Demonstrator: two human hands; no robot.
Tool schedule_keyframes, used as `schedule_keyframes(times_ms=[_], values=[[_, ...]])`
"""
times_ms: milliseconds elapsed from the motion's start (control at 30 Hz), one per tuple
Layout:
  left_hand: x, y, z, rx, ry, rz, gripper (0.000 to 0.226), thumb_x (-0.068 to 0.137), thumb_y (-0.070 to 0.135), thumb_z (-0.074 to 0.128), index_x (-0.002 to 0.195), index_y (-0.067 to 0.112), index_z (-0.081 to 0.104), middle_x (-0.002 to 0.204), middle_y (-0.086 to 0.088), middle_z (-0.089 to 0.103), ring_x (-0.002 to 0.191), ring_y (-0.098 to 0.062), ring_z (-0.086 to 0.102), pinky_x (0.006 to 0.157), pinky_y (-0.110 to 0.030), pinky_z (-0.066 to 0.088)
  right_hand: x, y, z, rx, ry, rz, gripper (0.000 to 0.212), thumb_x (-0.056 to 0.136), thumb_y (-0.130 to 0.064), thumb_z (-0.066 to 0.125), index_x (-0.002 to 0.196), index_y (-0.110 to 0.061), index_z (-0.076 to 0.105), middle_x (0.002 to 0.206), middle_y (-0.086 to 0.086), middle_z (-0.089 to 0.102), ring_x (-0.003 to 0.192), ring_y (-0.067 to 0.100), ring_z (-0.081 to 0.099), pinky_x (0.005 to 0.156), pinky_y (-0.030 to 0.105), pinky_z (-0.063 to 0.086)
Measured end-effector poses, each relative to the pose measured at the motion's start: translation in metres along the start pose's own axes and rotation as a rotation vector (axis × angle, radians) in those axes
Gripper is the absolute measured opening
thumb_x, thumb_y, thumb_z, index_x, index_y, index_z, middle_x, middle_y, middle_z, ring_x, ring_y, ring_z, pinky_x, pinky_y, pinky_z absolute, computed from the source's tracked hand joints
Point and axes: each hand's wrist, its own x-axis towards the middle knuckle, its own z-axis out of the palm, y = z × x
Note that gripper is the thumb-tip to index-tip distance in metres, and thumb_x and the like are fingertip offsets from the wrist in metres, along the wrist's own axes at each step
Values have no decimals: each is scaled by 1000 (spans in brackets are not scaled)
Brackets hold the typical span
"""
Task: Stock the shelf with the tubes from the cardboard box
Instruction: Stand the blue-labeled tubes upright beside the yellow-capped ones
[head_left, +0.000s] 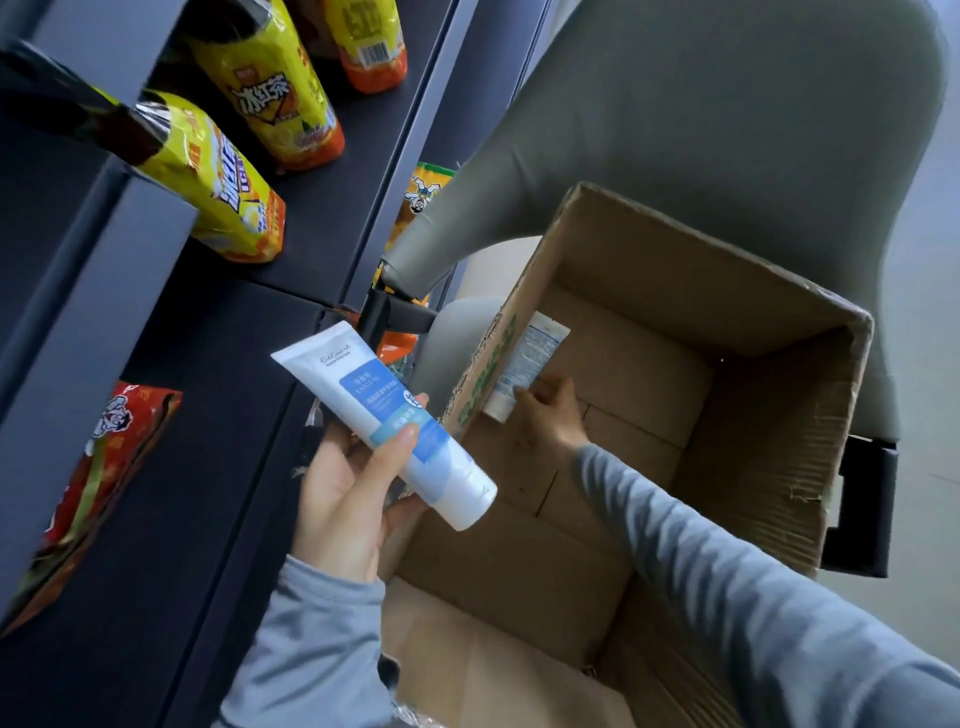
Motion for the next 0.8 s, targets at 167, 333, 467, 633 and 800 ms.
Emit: schedule_keyframes(times_ms=[167,333,467,633,800], values=[[4,-3,-6,24,18,-7,41,63,20,59,104,25,58,102,2,71,79,-10,69,56,-25,56,19,-5,20,67,44,54,55,85,-13,69,127,-1,36,124,15,56,104,23,57,86,29,47],[4,-3,-11,50,27,-7,39,62,23,60,101,27,58,95,9,73,80,-9,69,53,-24,54,29,-6,28,146,117,136,51,83,-6,69,125,3,42,123,19,57,110,31,58,84,31,47],[0,-2,-14,77,18,-7,38,64,22,60,101,25,57,96,8,73,77,-9,68,52,-24,54,31,-1,26,141,87,159,49,85,-9,68,125,6,45,121,20,59,104,31,61,77,31,48],[-9,-6,-17,83,17,-3,24,79,9,57,99,22,58,90,9,73,72,-6,68,49,-22,52,18,10,13,160,36,208,48,85,-9,67,125,6,45,123,21,58,104,33,61,88,41,51],[-26,-14,-22,67,28,9,24,80,9,56,102,19,59,93,6,73,73,-7,68,53,-23,54,-26,21,-19,197,-15,268,38,88,-19,64,117,-9,43,107,11,60,77,18,62,56,29,52]])
